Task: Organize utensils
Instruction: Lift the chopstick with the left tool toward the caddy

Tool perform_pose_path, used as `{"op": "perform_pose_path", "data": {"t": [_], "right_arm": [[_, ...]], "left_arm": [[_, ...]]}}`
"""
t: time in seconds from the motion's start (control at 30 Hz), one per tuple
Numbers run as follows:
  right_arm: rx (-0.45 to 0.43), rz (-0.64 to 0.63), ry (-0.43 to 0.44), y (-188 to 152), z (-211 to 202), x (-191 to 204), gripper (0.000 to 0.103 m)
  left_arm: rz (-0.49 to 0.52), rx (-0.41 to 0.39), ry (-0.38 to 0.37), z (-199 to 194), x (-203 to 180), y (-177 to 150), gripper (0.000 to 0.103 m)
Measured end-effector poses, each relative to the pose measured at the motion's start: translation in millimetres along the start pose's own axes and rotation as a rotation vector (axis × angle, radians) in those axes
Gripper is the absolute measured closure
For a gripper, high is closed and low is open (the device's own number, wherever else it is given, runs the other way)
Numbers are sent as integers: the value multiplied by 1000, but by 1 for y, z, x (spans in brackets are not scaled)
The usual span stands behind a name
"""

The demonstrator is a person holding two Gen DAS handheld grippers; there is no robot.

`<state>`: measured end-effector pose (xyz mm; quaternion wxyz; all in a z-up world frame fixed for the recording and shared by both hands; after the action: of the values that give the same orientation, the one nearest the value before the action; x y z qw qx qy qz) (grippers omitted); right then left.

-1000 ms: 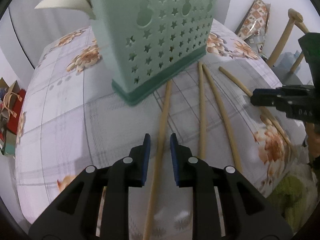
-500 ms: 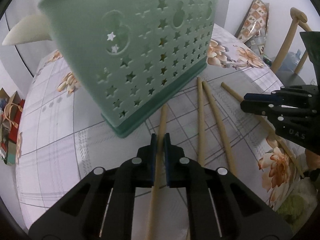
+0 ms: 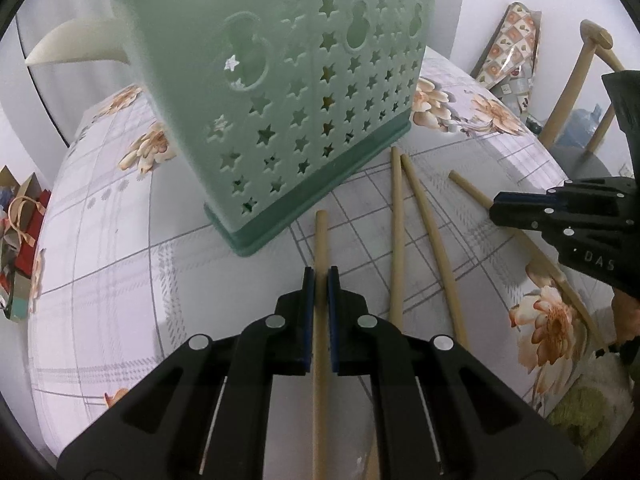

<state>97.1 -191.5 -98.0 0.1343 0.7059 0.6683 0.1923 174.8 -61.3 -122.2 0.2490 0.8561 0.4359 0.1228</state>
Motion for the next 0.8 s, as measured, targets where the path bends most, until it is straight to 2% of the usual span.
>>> {"op": "perform_pose_path", "data": {"t": [0.33, 0.8], "right_arm": [[6, 31, 54, 2, 1, 0, 95], [-13, -23, -9, 9, 6, 4, 96]], "left_arm": [[4, 6, 23, 1, 0, 1, 98], [43, 9, 68, 4, -4, 5, 98]]}}
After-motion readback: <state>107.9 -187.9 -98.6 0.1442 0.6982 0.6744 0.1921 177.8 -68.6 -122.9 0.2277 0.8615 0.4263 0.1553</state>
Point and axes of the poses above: each gripper's, at about its wrist camera, not at the fingertips, and z roughly the way its jaws point, x to its left, y to its top, the point moved 10 cm from there along z, roughly the way its jaws point, and after that the axes turned 3 degrees about x, right-handed, at the moved point
